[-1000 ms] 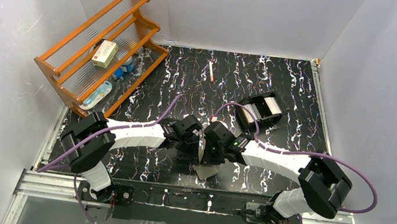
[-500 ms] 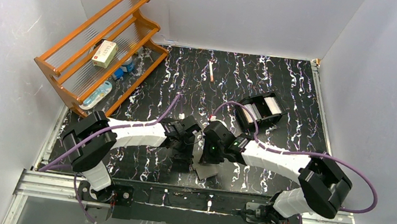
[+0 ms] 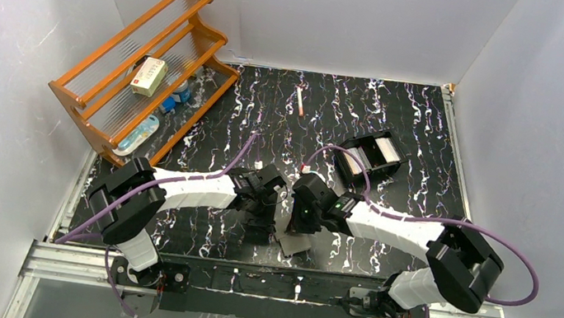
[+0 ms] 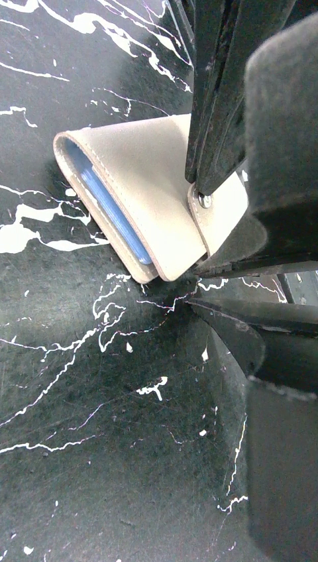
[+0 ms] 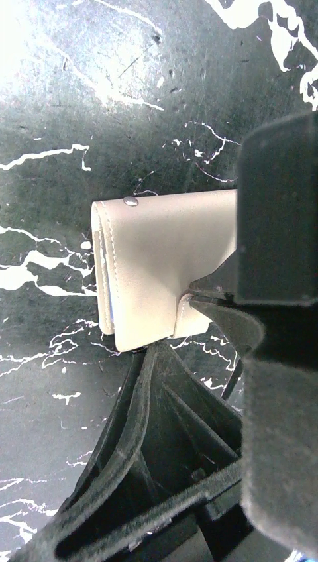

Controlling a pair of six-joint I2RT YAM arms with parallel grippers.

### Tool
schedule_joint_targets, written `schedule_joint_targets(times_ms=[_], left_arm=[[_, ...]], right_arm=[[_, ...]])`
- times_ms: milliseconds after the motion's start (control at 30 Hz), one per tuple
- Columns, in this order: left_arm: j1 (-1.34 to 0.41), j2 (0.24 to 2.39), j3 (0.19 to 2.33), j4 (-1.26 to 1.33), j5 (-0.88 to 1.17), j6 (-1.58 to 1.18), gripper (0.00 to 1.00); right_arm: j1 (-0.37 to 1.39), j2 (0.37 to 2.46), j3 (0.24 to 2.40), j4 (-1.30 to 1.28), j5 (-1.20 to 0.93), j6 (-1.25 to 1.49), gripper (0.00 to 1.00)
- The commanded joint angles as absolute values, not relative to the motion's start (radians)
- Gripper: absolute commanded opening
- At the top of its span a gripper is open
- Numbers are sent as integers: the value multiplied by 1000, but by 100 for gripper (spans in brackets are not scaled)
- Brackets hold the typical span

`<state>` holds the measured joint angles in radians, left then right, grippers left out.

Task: Put the credit cards into the card holder
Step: Close the card holder at the center of the board.

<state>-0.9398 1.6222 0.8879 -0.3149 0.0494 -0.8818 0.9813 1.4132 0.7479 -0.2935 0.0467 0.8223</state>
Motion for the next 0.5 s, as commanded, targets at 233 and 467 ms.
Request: schedule_joint_targets(times_ms=[233, 467], left_arm=[[-937, 1568, 906, -354, 38, -876, 18], [-936, 1536, 932, -341, 78, -882, 20]], right_arm=[[975, 1385, 696, -276, 50, 837, 0], [975, 1366, 666, -238, 36, 839, 0]])
